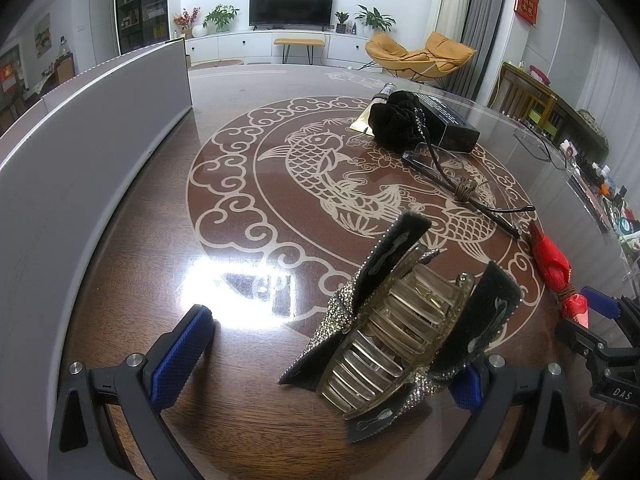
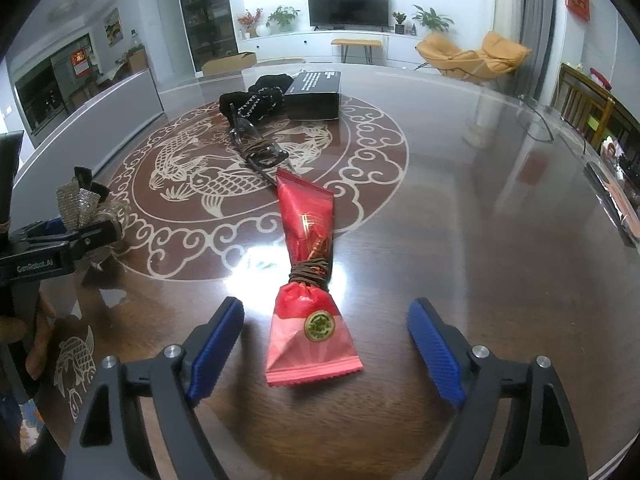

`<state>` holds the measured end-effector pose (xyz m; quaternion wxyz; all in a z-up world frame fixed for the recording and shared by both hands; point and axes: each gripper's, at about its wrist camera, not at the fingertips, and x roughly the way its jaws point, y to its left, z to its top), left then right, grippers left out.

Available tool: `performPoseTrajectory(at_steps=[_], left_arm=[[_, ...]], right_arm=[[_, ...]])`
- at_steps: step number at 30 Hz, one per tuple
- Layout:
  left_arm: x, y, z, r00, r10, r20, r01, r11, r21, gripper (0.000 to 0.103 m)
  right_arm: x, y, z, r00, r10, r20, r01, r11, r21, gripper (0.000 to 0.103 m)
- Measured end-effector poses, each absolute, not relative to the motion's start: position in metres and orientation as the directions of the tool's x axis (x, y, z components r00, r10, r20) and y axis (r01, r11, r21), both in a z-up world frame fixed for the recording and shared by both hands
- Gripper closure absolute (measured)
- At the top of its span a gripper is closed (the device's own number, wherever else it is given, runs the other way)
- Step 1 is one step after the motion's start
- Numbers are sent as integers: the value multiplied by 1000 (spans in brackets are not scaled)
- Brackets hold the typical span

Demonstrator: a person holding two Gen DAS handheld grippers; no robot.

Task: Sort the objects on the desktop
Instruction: 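Grasp the red wrapped pouch with the right tool while the left tool holds the clutch, then carry clutch and red pouch over the cardboard bin and open both tools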

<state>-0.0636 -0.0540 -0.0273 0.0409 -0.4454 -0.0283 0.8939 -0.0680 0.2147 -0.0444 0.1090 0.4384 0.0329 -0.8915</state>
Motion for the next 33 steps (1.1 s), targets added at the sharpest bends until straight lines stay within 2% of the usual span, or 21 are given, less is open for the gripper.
performPoseTrajectory(at_steps=[28,33], left_arm=[[-63,-54,-27,-600,99,-794,-49,-995,-87,0],[-63,-54,-27,-600,100,-794,-50,-995,-87,0]], right_arm=[[-68,212,-46,-589,-150,-794,224,-974,18,14],[-68,219,-44,-590,-188,-785,225,-972,64,14]])
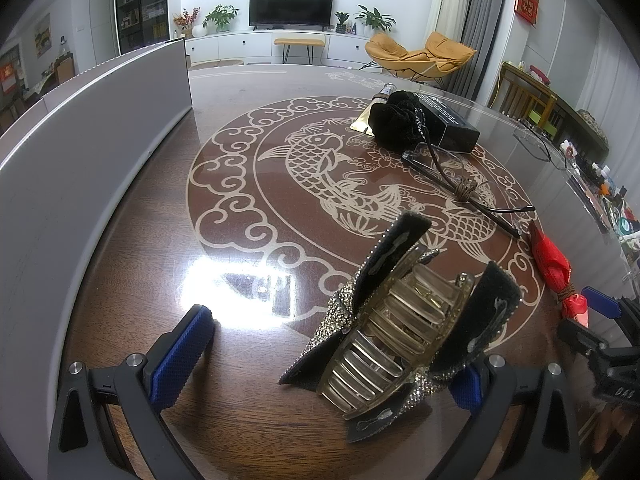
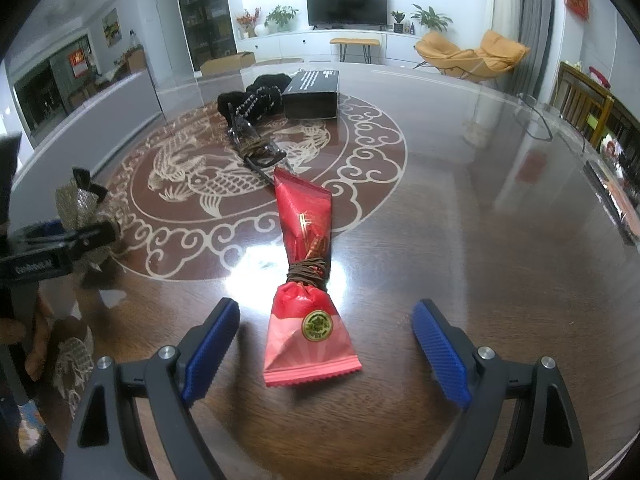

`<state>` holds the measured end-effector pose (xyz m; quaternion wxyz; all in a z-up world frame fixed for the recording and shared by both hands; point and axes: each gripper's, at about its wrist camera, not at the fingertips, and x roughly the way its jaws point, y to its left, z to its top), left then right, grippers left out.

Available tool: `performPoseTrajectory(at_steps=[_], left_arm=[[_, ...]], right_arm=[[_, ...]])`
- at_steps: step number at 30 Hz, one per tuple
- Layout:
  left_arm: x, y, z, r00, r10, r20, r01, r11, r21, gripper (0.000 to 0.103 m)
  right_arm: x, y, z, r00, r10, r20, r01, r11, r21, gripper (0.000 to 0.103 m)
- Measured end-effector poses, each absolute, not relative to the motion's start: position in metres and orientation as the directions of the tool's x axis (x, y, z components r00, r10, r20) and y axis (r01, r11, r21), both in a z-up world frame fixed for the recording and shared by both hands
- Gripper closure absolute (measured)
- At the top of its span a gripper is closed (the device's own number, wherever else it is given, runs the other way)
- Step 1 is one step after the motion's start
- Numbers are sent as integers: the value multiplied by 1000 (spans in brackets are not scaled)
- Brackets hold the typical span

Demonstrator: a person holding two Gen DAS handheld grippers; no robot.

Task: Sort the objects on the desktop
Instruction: 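Carry clutch and red pouch over the cardboard bin and open both tools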

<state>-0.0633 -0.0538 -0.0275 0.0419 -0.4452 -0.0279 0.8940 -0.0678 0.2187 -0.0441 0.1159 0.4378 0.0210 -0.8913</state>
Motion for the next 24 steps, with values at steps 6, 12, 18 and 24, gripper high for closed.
performPoseTrajectory(at_steps=[6,12,18,24], left_arm=[[-62,-65,-26,-528,196,-826,-211,-973,-96,0],[-62,-58,-24,-466,173,-868,-229,-971,-70,0],[-45,-39,-14,-523,202,-828,-298,-954,-44,54],[-22,-45,12,-576,266,-773,-275,-954,-123,55]], right_arm=[[-84,244,-35,-480,-367,-797,253,-928,275,14],[-113,204,-38,-344,-250,-905,383,-917,108,15],[-110,185,-36,-360,-164,-918,409,-912,2,79],[-90,211,-15,-350,-283,-893,357,-922,152,79]])
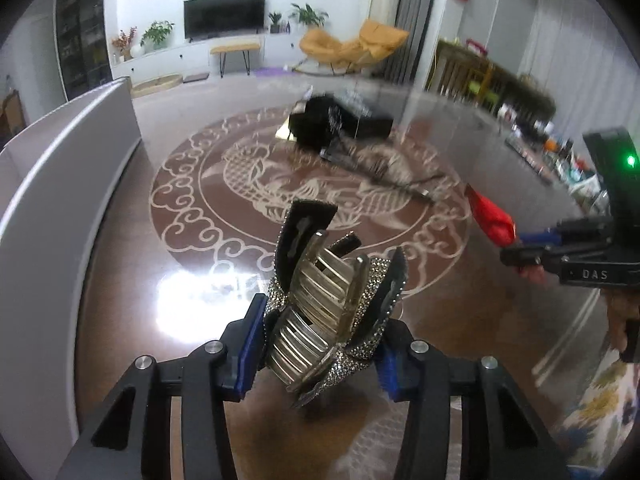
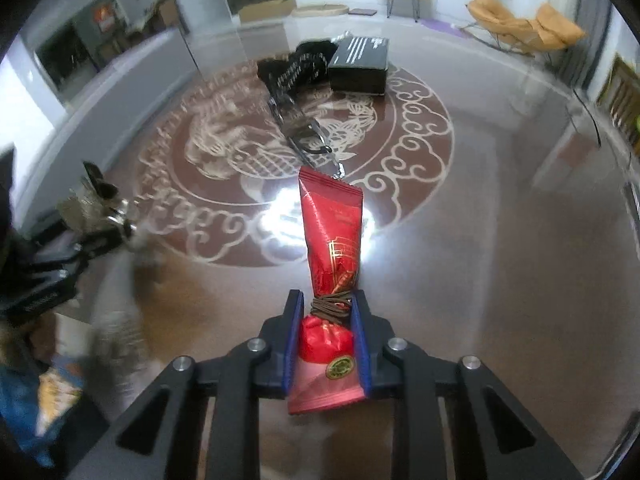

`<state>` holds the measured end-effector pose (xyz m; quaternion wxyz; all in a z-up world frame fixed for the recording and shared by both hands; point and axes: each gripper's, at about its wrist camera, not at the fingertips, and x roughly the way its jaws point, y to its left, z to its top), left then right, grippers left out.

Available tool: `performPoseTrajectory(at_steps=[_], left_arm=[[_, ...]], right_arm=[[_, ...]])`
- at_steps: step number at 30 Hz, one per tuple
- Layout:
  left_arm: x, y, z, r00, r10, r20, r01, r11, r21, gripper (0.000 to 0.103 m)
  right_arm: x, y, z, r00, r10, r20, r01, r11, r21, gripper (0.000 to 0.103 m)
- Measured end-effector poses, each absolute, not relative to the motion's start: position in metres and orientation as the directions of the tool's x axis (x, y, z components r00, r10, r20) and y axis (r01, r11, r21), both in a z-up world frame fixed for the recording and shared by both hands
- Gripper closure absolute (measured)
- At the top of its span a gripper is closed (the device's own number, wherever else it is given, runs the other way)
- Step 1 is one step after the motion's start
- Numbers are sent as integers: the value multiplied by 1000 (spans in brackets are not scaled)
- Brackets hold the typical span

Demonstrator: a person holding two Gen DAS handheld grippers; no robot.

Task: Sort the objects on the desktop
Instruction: 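Carry clutch and red pouch over the cardboard bin and open both tools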

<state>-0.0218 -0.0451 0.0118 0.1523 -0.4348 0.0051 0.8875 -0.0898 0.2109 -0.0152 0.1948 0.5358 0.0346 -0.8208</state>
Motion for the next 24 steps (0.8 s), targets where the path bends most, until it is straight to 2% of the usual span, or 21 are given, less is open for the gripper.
performPoseTrajectory(at_steps=[7,13,19,24], left_arm=[[12,-88,57,-612,330,-719,-237,-944,-231,55],[40,-193,102,-683,226,-694,-87,-969,-229,55],[57,-311,107,-672,11,-741,134,-981,-137,55],[56,-382,74,-553,41,-832,273,-935,-228,51]], right_arm=[[-64,186,29,-338,-386,-858,411,-881,234,79],[-57,83,82,-317,-532,-785,576,-766,287,79],[-41,-62,118,-201,-662,-722,743,-584,328,79],[-36,-174,110,-124,-661,-740,810,-498,310,78]])
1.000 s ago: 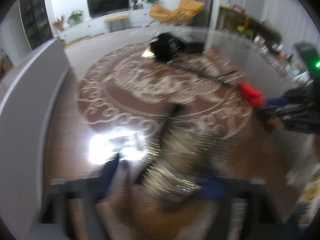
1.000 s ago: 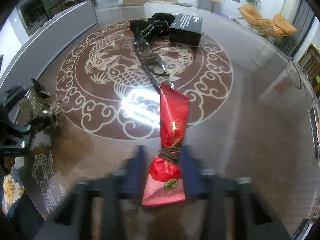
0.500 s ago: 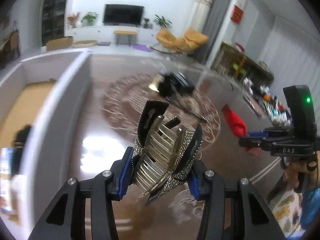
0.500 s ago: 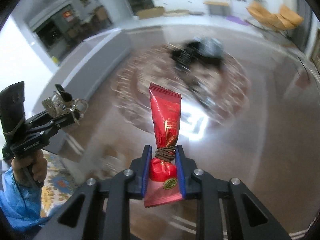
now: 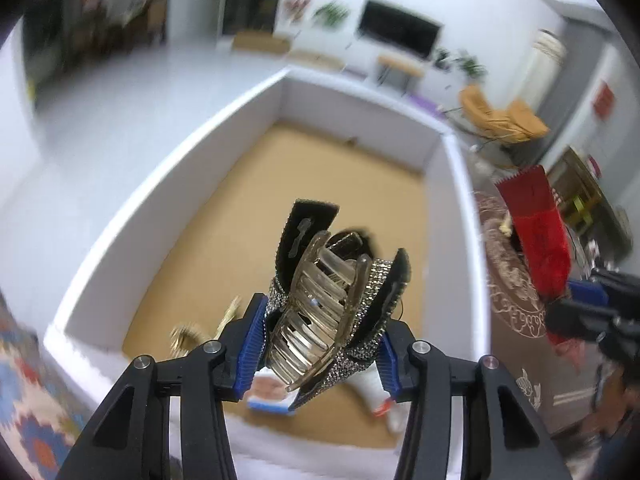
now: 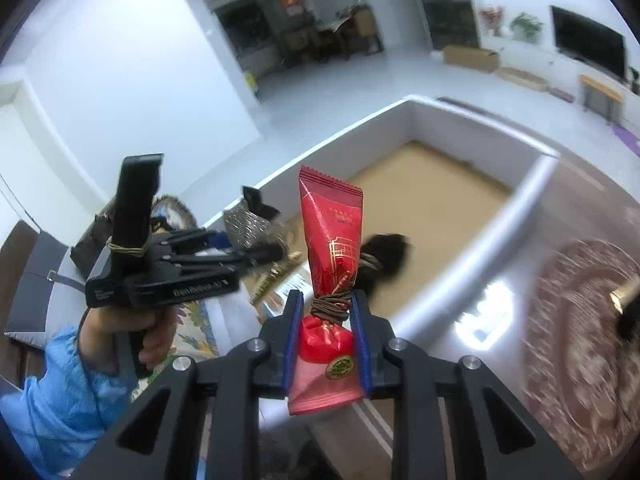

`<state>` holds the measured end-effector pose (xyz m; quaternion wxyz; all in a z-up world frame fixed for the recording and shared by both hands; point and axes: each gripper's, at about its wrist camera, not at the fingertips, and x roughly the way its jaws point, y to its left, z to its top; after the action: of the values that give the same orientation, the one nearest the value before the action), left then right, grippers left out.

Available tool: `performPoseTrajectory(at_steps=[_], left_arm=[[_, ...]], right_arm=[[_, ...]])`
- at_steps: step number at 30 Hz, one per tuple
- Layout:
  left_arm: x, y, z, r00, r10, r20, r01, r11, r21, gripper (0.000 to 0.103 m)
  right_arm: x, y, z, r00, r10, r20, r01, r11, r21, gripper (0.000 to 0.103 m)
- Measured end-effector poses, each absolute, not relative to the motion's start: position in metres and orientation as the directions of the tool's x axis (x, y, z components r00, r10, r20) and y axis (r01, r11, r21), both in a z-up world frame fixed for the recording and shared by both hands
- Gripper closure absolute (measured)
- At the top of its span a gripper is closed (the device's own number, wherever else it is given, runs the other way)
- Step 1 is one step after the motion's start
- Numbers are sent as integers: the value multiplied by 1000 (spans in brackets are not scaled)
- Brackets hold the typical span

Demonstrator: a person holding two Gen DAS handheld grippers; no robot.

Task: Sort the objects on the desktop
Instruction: 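Carry clutch and red pouch over the cardboard bin and open both tools, then return both tools from the bin to the table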

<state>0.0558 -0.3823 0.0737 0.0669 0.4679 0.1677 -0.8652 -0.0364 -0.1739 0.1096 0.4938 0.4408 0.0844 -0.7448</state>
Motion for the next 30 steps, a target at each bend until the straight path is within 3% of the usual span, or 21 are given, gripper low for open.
performPoseTrajectory(at_steps=[1,2,3,4,7,17,23,30], left_arm=[[55,-395,66,-520,60,-852,308,-917,-253,37],[55,-402,62,-507,76,-859,333,-902,-276,16],[57,-413,59,-503,94,-859,368,-876,-312,10],[60,-422,58,-514,112,-851,392,-851,-349,7],[67,-435,61,-541,154,-827,394,-822,-411,7],[69,-390,62,-537,118,-835,341,-875,-343,7],[74,-331,99,-616,48,-786,253,-933,-255,7],[73,-197,135,-680,174,-713,3,-971,-241,3]], right_arm=[[-37,-191,102,-121,-645,-754,815,-499,296,78],[-38,-205,95,-114,-627,-771,817,-500,286,77],[-40,-220,83,-107,-595,-796,816,-510,272,75],[-42,-229,75,-100,-575,-812,811,-520,269,66],[-48,-237,64,-98,-566,-818,795,-539,278,43],[-48,-199,67,-166,-584,-795,774,-577,262,34],[-34,-126,85,-326,-601,-730,739,-643,199,22],[-46,23,58,-585,-416,-697,540,-840,47,5]])
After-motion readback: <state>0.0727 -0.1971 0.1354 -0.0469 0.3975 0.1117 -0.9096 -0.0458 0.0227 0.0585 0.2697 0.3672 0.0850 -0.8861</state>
